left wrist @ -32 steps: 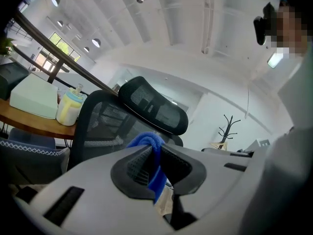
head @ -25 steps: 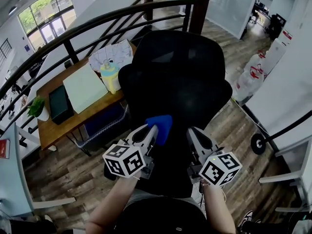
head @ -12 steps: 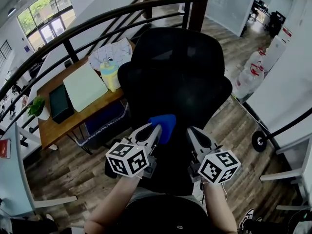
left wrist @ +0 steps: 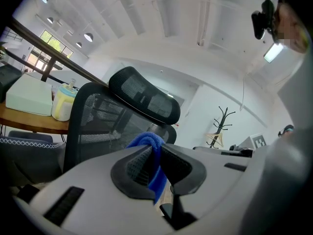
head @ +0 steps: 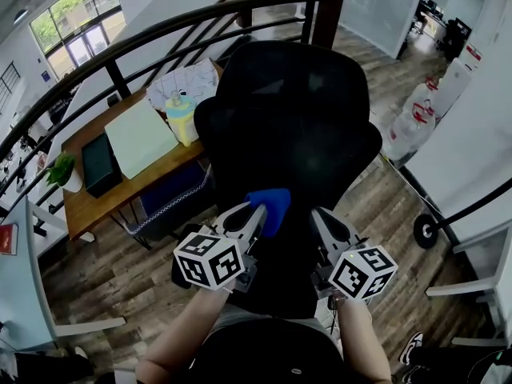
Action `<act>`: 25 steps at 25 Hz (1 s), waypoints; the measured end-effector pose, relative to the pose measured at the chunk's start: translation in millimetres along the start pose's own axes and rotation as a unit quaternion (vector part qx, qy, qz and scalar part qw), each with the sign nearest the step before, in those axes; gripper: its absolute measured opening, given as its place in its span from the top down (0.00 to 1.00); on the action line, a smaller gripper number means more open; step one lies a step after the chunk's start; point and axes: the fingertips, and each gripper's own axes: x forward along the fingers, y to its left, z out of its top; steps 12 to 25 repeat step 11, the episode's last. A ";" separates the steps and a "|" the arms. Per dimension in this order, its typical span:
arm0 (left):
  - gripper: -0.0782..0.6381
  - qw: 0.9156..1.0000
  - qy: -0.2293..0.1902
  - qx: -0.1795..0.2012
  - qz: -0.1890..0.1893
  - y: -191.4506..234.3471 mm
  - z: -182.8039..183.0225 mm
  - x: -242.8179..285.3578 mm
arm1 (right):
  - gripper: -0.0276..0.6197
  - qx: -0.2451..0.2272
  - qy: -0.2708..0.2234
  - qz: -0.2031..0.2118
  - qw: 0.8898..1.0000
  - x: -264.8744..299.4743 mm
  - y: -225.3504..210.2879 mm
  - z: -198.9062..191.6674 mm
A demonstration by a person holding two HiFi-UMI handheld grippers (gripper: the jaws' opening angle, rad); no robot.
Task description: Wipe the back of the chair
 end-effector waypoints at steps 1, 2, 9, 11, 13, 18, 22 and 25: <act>0.82 1.000 -0.001 -0.001 0.000 -0.8 -0.1 0.0 | 0.91 0.000 0.000 0.001 1.000 -0.2 0.3 -0.2; 0.82 1.000 -0.001 -0.001 0.000 -1.9 -0.5 -0.1 | 0.91 0.000 0.001 0.002 1.000 -0.8 0.5 -0.5; 0.82 1.000 0.003 -0.003 -0.005 -4.2 -7.7 -2.0 | 0.91 0.001 0.009 0.009 1.000 0.4 6.4 -8.6; 0.82 1.000 0.008 -0.004 -0.005 -4.1 -11.9 -2.6 | 0.91 0.005 0.012 0.010 1.000 0.6 7.1 -13.2; 0.82 1.000 0.008 -0.004 -0.005 -4.1 -11.9 -2.6 | 0.91 0.005 0.012 0.010 1.000 0.6 7.1 -13.2; 0.82 1.000 0.008 -0.004 -0.005 -4.1 -11.9 -2.6 | 0.91 0.005 0.012 0.010 1.000 0.6 7.1 -13.2; 0.82 1.000 0.008 -0.004 -0.005 -4.1 -11.9 -2.6 | 0.91 0.005 0.012 0.010 1.000 0.6 7.1 -13.2; 0.82 1.000 0.008 -0.004 -0.005 -4.1 -11.9 -2.6 | 0.91 0.005 0.012 0.010 1.000 0.6 7.1 -13.2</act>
